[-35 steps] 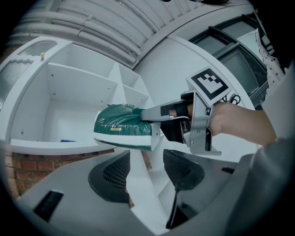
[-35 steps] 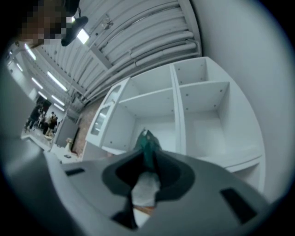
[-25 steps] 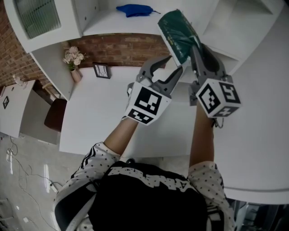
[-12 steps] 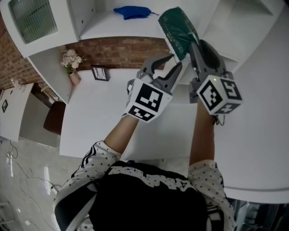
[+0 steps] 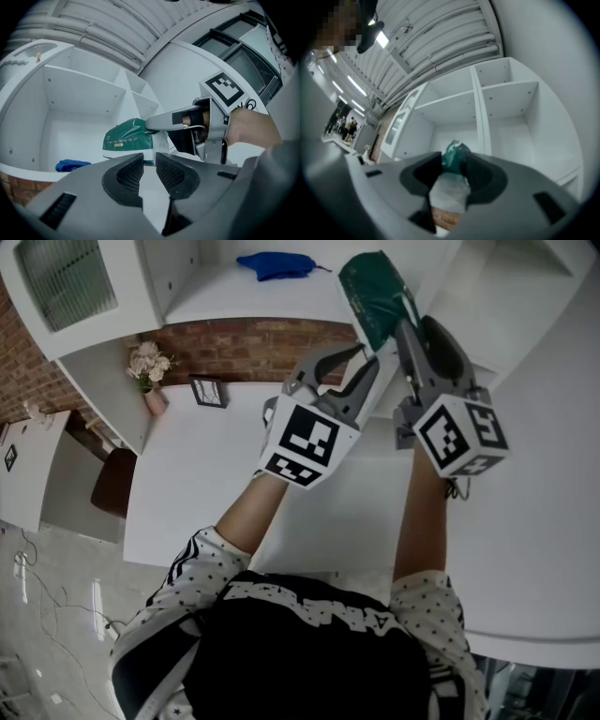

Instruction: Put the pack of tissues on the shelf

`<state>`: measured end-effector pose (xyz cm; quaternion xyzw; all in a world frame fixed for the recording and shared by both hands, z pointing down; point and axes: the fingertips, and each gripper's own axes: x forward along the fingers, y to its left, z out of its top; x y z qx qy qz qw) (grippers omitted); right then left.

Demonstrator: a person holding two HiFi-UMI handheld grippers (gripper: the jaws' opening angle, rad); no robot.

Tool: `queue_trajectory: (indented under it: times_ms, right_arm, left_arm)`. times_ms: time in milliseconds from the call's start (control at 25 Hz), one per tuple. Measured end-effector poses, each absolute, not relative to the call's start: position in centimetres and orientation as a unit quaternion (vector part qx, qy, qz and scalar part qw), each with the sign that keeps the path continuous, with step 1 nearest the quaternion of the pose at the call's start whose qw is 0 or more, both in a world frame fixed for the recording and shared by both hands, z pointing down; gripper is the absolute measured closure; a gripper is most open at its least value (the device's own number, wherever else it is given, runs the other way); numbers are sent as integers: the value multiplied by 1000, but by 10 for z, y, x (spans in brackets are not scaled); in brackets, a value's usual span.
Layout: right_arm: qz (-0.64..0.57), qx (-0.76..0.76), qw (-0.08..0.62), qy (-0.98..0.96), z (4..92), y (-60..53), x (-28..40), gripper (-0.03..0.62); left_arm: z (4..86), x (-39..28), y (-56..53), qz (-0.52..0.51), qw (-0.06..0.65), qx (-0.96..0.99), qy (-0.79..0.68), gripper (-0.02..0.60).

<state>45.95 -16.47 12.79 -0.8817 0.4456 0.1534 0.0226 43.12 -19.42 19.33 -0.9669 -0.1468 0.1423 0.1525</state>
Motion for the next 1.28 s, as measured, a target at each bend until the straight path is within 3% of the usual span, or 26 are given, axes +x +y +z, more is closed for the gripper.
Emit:
queue_trajectory:
  times_ms: [440, 720, 1280]
  right_arm:
    - [185, -879, 13, 440, 111, -160, 454, 433]
    - [196, -880, -6, 433, 114, -151, 449, 530]
    - [154, -881, -51, 445, 146, -183, 460, 536]
  left_arm:
    - [178, 438, -201, 152, 150, -968, -133, 486]
    - [170, 440, -206, 158, 155, -968, -117, 489]
    - [168, 455, -220, 135, 159, -974, -93, 494]
